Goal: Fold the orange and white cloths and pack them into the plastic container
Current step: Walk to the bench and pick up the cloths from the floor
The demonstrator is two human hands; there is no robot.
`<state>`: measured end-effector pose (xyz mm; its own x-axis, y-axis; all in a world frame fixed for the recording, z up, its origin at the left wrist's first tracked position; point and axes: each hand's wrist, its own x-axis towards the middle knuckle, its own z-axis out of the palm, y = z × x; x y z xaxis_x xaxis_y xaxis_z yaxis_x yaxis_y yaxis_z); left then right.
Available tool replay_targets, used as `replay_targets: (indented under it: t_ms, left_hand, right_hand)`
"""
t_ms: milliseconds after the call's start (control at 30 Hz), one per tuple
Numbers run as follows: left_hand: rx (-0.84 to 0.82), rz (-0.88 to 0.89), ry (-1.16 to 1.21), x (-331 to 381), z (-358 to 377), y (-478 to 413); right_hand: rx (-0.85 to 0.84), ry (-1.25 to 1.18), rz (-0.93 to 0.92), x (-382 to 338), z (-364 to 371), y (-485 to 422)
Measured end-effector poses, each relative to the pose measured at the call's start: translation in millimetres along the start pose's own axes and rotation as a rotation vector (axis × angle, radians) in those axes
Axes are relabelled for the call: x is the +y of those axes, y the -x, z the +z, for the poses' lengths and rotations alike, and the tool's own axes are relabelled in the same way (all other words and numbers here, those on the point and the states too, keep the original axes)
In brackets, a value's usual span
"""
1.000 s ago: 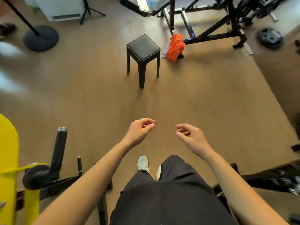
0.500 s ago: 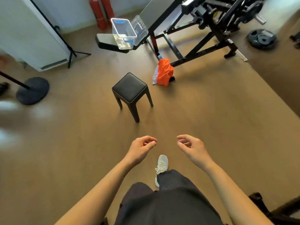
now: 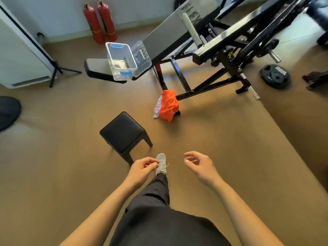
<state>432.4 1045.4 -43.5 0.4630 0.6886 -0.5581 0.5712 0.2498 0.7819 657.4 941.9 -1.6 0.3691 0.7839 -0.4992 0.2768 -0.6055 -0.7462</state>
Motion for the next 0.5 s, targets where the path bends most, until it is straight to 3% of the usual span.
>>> replay_targets:
  t_ms: [500]
  left_hand:
    - [0.023,0.071,-0.046,193,-105,-295]
  right_hand:
    - [-0.071,0.132,-0.041,-143,-111,-287]
